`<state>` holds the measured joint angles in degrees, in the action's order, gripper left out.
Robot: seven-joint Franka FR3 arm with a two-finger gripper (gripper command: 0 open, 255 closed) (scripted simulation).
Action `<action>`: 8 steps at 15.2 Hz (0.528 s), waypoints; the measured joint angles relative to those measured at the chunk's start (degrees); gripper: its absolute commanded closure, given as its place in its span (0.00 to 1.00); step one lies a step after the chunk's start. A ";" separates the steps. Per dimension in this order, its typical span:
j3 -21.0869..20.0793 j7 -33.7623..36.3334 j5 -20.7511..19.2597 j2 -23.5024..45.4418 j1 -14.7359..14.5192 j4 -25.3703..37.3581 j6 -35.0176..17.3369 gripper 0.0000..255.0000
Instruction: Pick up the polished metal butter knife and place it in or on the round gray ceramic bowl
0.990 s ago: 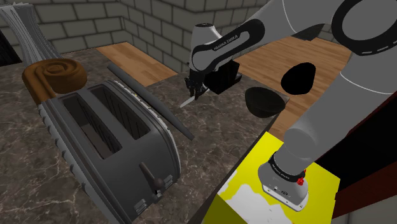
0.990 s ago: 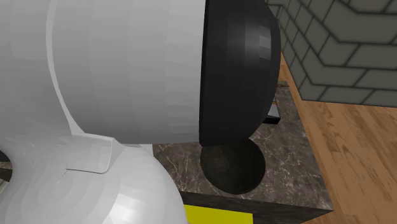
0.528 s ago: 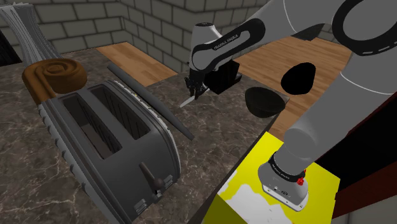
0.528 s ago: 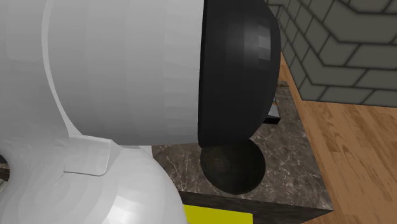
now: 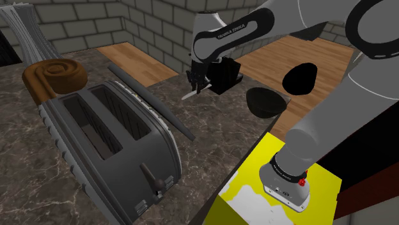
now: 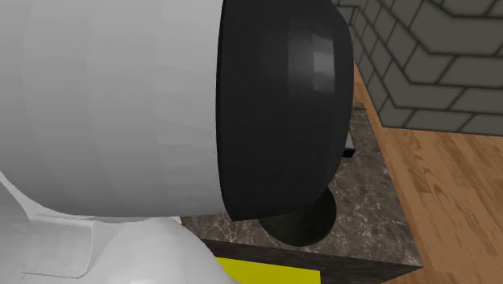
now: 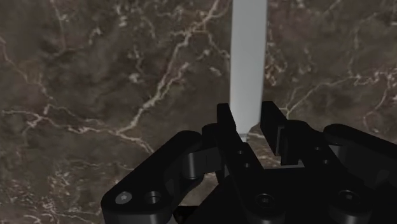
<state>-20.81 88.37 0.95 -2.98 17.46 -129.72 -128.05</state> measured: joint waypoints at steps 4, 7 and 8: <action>0.11 -0.40 0.54 -1.32 0.00 1.75 2.98 1.00; 0.29 -0.86 1.04 -2.66 0.04 2.94 5.44 1.00; 0.34 -0.97 1.16 -3.01 0.06 3.46 6.29 1.00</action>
<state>-20.47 87.41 2.11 -5.99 17.51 -126.26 -121.76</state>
